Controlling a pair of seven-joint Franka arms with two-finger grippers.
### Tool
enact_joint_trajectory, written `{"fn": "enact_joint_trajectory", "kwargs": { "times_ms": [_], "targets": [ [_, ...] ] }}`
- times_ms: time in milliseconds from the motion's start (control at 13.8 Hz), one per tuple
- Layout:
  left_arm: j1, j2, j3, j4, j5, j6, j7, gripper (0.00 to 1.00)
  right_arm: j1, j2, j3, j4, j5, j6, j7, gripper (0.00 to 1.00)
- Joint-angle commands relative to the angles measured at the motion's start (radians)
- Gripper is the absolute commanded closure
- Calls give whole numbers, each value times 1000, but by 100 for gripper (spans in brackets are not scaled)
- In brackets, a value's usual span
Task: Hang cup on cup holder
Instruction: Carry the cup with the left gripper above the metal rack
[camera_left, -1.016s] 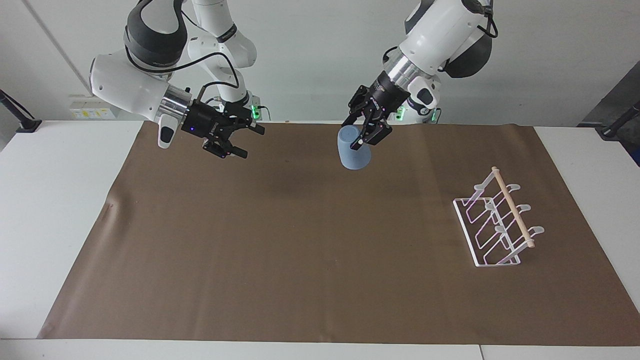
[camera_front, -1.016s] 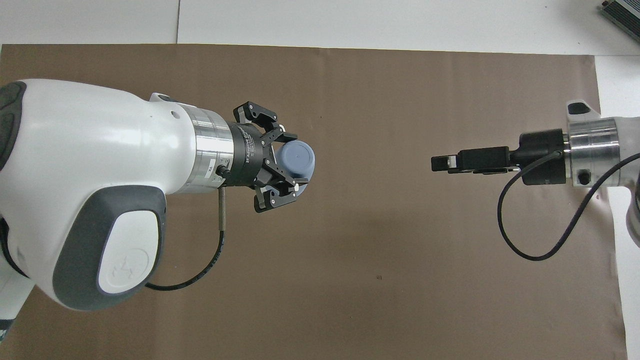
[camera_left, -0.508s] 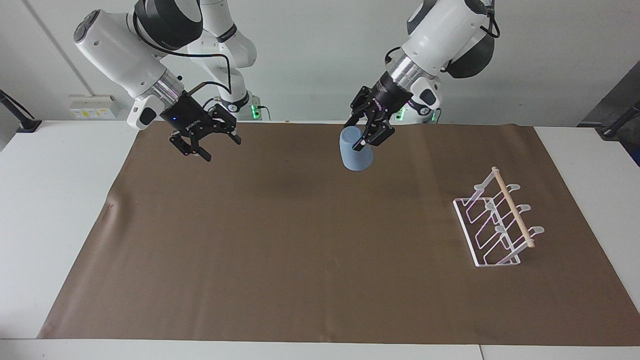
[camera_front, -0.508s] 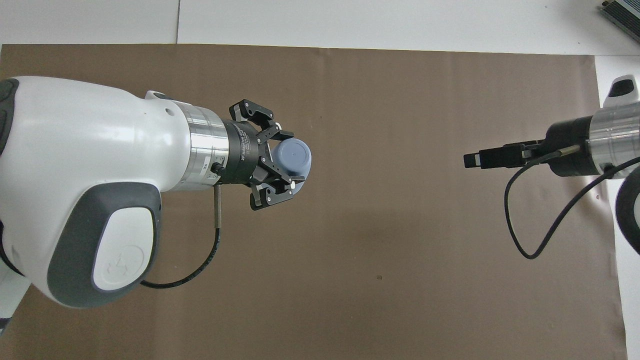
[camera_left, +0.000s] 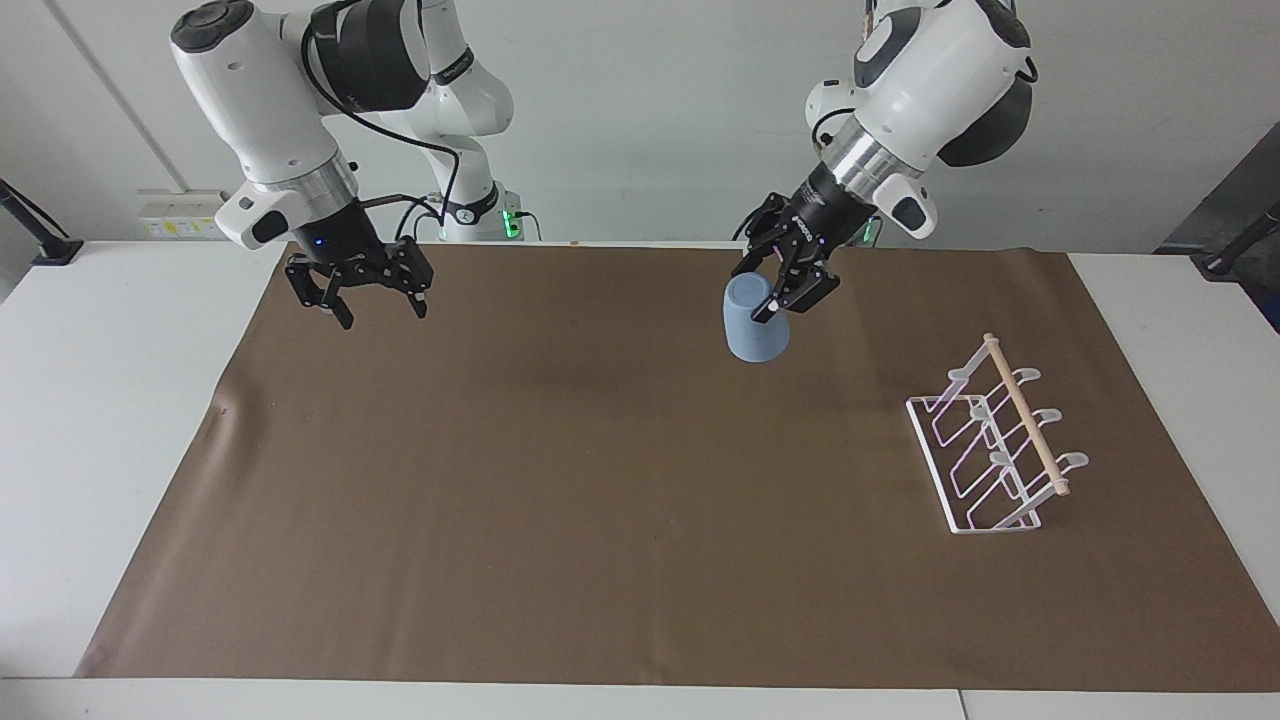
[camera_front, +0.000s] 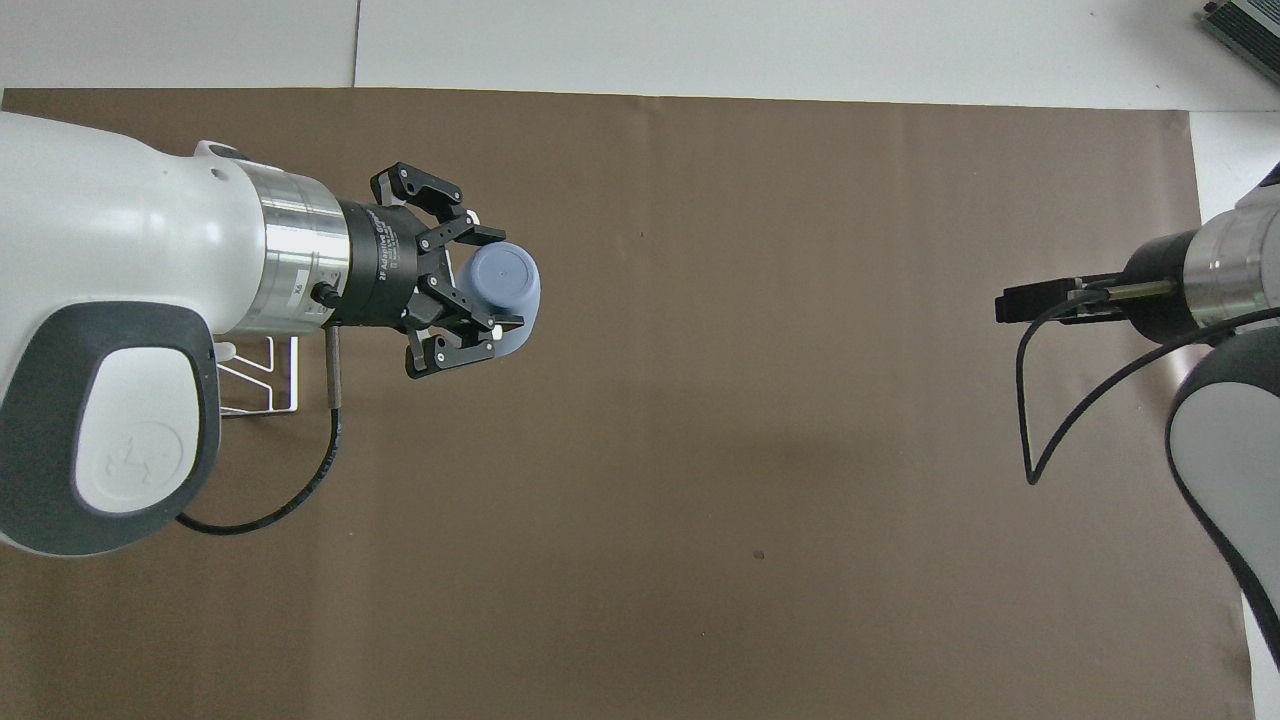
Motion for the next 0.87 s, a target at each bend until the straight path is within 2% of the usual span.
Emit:
{"fn": "enact_joint_trajectory", "kwargs": {
  "times_ms": [0,73,363,580,798],
  "targets": [
    [86,-39,-7,-48,0,-4,60,100,-9,8,4,50,-115,-73,43,0],
    [124,-41,-9,-61,-23,1,62,100,-10,9,6,70,-167,-102,43,0],
    [264,-44,-7,-76,-164,43,106,100,-14,6,6,128,-180,-197,101,0],
    [337,-45,-7,-111,-291,157,146,100,-18,12,0,187,-172,-268,124,0],
    [379,-31,-6,-113,-350,194,192,100,-21,11,-6,192,-172,-282,123,0]
  ]
}}
